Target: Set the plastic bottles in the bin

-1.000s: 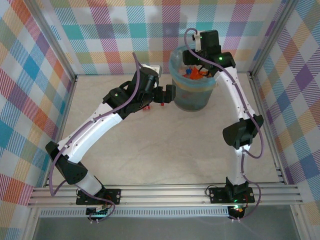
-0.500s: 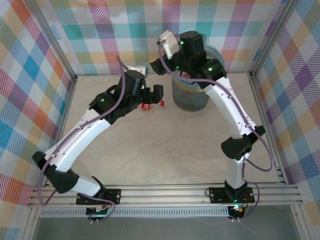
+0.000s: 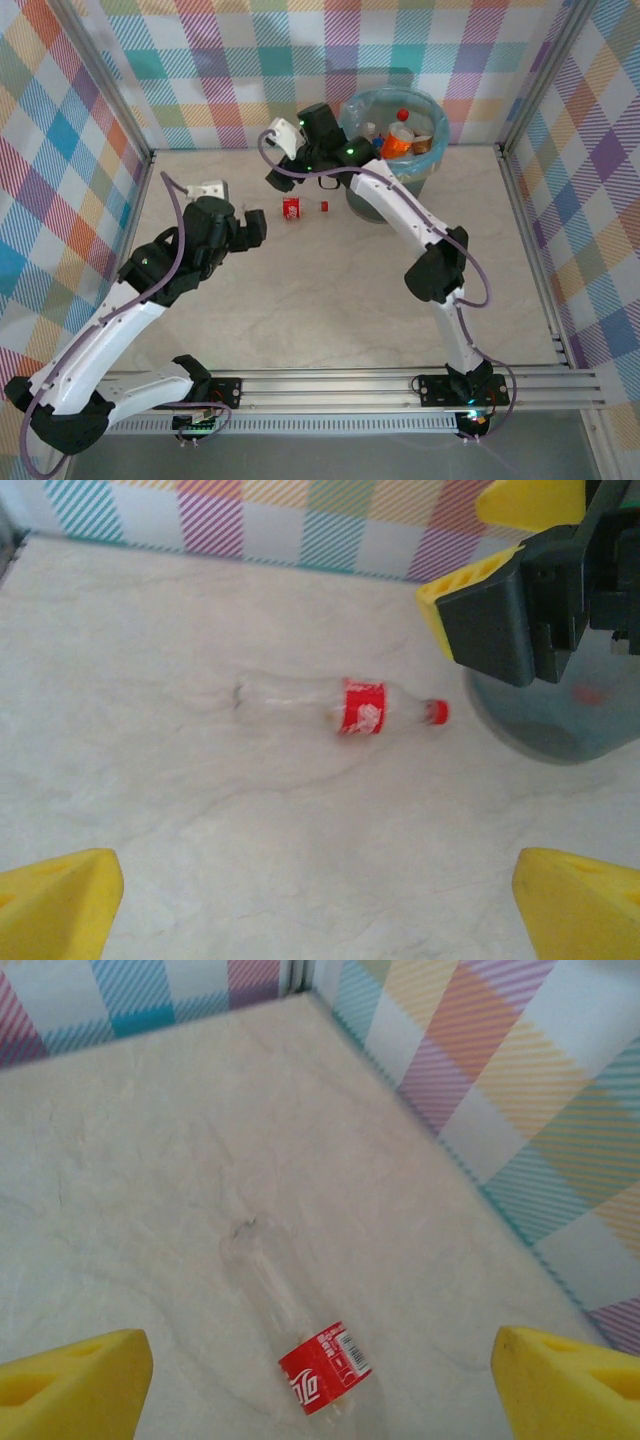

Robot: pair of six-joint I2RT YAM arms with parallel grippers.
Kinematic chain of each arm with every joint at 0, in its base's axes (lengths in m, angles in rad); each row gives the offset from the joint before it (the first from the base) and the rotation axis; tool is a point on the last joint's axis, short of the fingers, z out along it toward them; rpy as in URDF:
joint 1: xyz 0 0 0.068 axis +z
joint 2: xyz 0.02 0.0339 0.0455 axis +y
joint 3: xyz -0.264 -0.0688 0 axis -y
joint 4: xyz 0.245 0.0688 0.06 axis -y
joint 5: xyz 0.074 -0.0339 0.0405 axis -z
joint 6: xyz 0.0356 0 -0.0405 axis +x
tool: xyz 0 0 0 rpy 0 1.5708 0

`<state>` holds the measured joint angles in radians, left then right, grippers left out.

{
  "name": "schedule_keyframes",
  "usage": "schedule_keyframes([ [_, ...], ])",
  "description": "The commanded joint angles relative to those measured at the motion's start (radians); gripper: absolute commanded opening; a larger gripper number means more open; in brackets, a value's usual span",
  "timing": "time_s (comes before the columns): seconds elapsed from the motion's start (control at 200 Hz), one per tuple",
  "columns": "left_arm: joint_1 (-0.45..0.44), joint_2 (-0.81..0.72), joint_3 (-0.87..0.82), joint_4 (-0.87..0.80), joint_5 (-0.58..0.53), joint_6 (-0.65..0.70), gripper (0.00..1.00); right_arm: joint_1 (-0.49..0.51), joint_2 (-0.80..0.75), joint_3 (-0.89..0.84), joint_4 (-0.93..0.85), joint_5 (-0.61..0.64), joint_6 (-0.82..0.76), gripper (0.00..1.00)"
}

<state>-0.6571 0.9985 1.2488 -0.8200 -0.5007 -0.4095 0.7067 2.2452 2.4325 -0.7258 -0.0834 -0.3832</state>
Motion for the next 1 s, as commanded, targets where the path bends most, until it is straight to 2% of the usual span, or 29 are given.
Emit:
schedule_keyframes([
  [0.0, 0.023, -0.046, -0.064, -0.055, -0.048, -0.059, 1.00, 0.007, 0.069, 0.058, -0.006, -0.053, -0.025, 0.89],
  [0.235, 0.063, -0.074, -0.181, -0.036, -0.016, -0.083, 1.00, 0.007, 0.212, 0.081, -0.028, -0.042, -0.048, 0.93],
  [0.535, 0.138, -0.012, -0.252, 0.052, 0.101, -0.081, 1.00, 0.008, 0.380, 0.141, -0.040, 0.006, -0.085, 1.00],
  [0.685, 0.165, 0.009, -0.285, 0.088, 0.130, -0.083, 1.00, 0.008, 0.450, 0.160, -0.024, 0.006, -0.089, 1.00],
  [0.835, 0.199, 0.044, -0.299, 0.120, 0.173, -0.085, 1.00, 0.010, 0.505, 0.211, -0.086, 0.005, -0.091, 1.00],
  [0.92, 0.206, 0.061, -0.294, 0.128, 0.183, -0.084, 1.00, 0.010, 0.495, 0.188, -0.103, 0.004, -0.089, 0.96],
  [0.995, 0.209, 0.073, -0.291, 0.134, 0.192, -0.084, 1.00, 0.010, 0.478, 0.168, -0.117, 0.003, -0.082, 0.88],
])
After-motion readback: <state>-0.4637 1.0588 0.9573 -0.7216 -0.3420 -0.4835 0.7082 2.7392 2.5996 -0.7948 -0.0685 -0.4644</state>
